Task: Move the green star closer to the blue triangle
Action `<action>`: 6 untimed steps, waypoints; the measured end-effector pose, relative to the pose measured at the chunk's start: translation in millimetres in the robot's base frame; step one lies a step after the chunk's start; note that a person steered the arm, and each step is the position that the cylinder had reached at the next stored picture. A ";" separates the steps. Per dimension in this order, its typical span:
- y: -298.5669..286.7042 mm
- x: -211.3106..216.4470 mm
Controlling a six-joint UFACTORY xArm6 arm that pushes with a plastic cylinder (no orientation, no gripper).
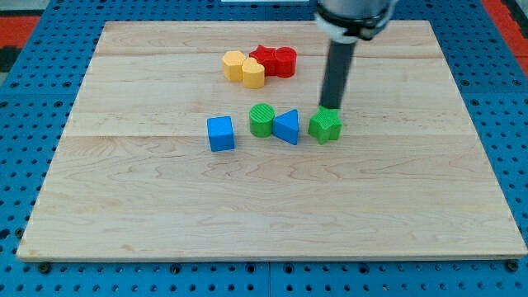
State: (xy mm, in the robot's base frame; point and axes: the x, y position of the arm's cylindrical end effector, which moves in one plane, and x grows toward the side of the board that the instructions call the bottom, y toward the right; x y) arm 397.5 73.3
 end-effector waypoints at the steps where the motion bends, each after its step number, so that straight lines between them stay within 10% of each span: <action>1: -49.0 1.3; 3: -80.9 24.8; 6: 65.6 7.2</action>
